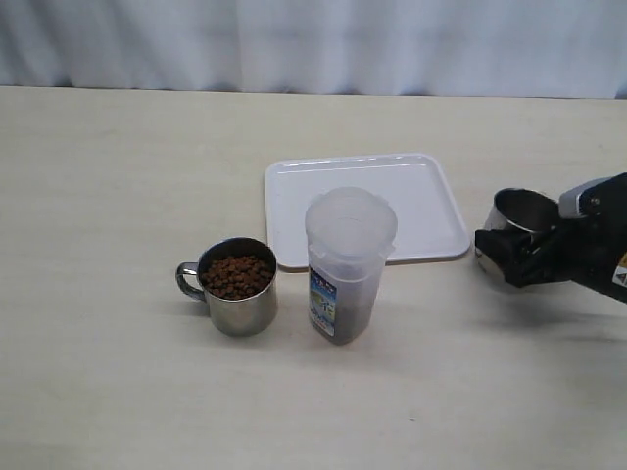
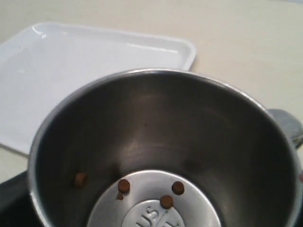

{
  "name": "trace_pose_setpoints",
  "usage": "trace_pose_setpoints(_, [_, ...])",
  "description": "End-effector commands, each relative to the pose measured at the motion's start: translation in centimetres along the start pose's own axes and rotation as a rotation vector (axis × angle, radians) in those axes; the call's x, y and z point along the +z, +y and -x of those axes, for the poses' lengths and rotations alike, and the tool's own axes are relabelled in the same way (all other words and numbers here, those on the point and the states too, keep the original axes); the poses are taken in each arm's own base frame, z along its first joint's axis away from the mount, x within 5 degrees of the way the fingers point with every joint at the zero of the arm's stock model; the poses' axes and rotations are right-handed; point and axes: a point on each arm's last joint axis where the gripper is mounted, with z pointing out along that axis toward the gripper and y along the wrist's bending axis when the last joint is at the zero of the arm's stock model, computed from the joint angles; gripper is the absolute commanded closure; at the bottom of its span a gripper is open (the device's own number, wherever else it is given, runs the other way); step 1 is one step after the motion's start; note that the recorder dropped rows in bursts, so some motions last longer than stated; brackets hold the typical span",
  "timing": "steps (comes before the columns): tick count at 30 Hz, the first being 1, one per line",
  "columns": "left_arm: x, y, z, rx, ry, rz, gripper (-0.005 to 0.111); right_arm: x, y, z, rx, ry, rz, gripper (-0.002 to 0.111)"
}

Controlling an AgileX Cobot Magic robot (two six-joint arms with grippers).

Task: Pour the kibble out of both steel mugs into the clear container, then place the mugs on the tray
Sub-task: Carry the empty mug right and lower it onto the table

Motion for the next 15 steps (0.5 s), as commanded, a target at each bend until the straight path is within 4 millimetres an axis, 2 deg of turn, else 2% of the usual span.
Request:
trace_pose_setpoints(1, [0.0, 0.0, 0.0, -0.005, -0.004, -0.008, 0.107, 0.7, 0.1, -0.9, -0.075, -0.017, 0.044, 0.099])
trace_pose_setpoints(4, [0.0, 0.0, 0.0, -0.005, -0.004, -0.008, 0.107, 0.7, 0.4, -0.9, -0.126, -0.014, 0.083, 0.083])
trace_pose_setpoints(9, [0.0, 0.0, 0.0, -0.005, -0.004, -0.008, 0.107, 0.2, 0.5, -0.6, -0.137, -0.005, 0.07, 0.042])
trace_pose_setpoints(11, [0.0, 0.0, 0.0, -0.005, -0.004, -0.008, 0.107, -0.3, 0.6, -0.1, -0.133, -0.002, 0.043, 0.03])
trace_pose_setpoints(13, [0.0, 0.0, 0.0, -0.005, -0.004, -0.008, 0.107, -1.1, 0.8, 0.7, -0.145, -0.009, 0.011, 0.025])
trace_pose_setpoints(15, [0.0, 0.0, 0.0, -0.005, -0.004, -0.008, 0.107, -2.0, 1.2, 1.6, -0.168, -0.02, -0.002, 0.024])
